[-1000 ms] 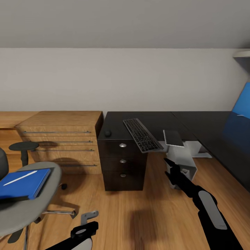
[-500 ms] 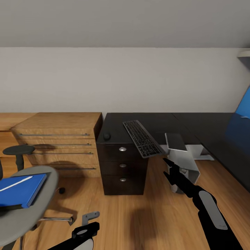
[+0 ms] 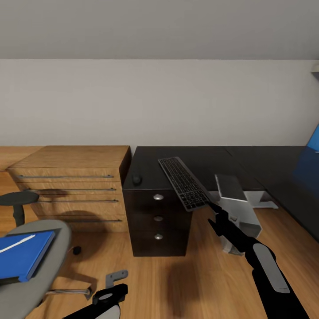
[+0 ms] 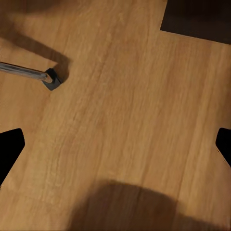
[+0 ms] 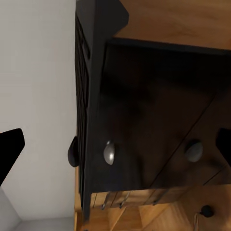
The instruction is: In the bedroom, organize the workspace by keeping the computer under the desk, ensuring the monitor is on the desk, placing the keyboard on the desk next to the monitor, placing the mouse on the desk next to the keyboard, moving the folder from the swivel chair onto the desk next to the mouse, stacking the notebook on top of the folder with the pen on top of the notebook, and positioning the swivel chair next to the desk.
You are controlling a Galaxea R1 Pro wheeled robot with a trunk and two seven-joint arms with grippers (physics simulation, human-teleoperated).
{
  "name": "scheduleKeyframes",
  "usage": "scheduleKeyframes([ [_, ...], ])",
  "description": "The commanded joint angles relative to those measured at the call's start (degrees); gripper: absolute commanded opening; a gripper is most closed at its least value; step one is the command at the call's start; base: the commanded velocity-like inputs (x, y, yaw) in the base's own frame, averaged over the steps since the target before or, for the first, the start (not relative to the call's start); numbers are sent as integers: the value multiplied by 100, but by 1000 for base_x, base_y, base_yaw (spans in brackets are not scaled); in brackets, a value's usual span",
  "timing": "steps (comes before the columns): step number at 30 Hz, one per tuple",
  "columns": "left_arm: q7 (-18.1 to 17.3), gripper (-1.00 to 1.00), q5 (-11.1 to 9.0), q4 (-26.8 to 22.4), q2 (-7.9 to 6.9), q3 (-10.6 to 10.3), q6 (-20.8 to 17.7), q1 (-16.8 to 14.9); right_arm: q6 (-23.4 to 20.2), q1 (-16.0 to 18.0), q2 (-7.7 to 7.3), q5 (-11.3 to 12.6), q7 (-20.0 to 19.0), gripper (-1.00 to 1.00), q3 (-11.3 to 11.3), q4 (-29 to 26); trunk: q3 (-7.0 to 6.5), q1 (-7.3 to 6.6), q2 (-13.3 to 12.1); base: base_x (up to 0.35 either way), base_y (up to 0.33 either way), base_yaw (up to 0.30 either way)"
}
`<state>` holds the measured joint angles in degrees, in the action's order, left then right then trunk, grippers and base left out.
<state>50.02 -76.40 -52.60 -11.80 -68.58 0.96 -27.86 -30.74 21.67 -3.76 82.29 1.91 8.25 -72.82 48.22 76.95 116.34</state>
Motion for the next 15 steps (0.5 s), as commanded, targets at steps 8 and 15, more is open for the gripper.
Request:
scheduleKeyframes([
  [8,25,100,-25,111,124,-24,10,-9,-28,4,5,33,25,100,9,-4,6,1,3,98,40,0],
  [15,25,100,-24,134,152,-24,10,-9,-28,4,5,33,25,100,6,-4,6,1,3,134,2,0],
])
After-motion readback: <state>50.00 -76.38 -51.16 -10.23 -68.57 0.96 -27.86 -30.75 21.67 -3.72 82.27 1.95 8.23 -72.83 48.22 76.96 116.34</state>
